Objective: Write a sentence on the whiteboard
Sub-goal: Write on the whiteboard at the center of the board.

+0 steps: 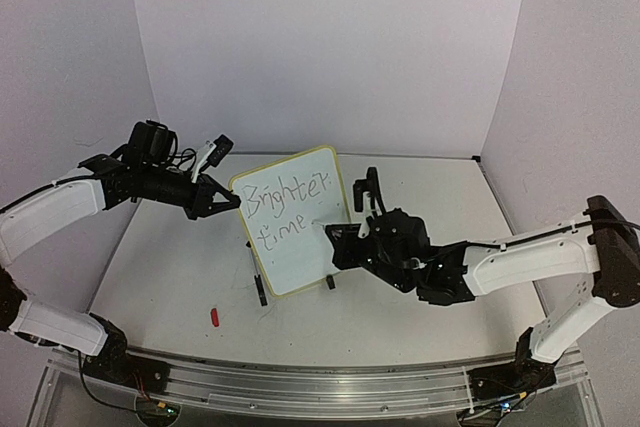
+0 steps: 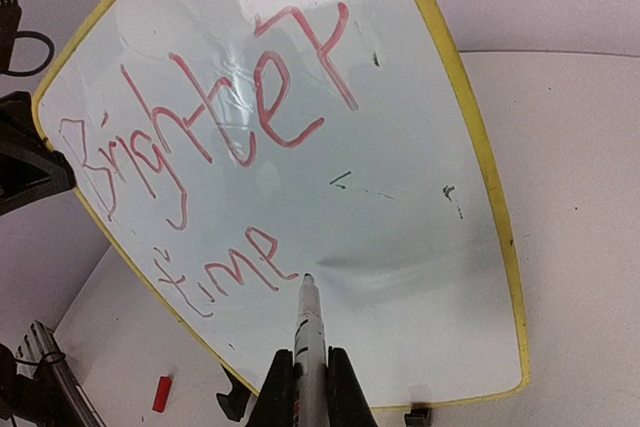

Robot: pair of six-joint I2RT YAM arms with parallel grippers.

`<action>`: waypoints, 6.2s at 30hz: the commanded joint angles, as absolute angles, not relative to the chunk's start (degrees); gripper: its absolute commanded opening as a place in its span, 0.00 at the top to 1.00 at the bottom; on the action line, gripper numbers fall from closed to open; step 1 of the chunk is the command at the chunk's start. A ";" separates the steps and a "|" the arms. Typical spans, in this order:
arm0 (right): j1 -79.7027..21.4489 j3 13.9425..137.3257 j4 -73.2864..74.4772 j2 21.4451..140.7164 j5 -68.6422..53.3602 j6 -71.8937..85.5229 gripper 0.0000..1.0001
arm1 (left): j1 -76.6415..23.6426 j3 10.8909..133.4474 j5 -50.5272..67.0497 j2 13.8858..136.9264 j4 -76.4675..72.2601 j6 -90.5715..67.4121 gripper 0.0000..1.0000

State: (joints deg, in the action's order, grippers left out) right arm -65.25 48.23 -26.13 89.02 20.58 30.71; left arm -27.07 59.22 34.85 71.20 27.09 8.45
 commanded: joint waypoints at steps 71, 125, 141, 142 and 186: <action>-61.52 46.91 -27.39 88.92 19.49 30.88 1.00 | -27.33 58.09 29.41 71.94 30.90 10.99 1.00; -64.41 47.53 -27.52 87.83 -6.99 22.09 1.00 | -27.36 58.01 29.09 71.05 30.84 10.90 1.00; -67.76 53.50 -28.65 100.79 4.18 23.31 1.00 | -27.35 57.95 29.16 70.97 30.85 10.92 1.00; -67.76 53.55 -28.75 101.14 4.92 23.48 1.00 | -27.34 57.97 29.21 70.94 30.86 10.94 1.00; -67.78 54.68 -25.49 105.34 11.29 24.20 1.00 | -27.33 58.00 29.27 70.99 30.85 11.01 1.00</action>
State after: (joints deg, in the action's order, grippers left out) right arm -67.95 54.68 -26.72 106.94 6.81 24.29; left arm -27.11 59.22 34.44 70.98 27.46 7.97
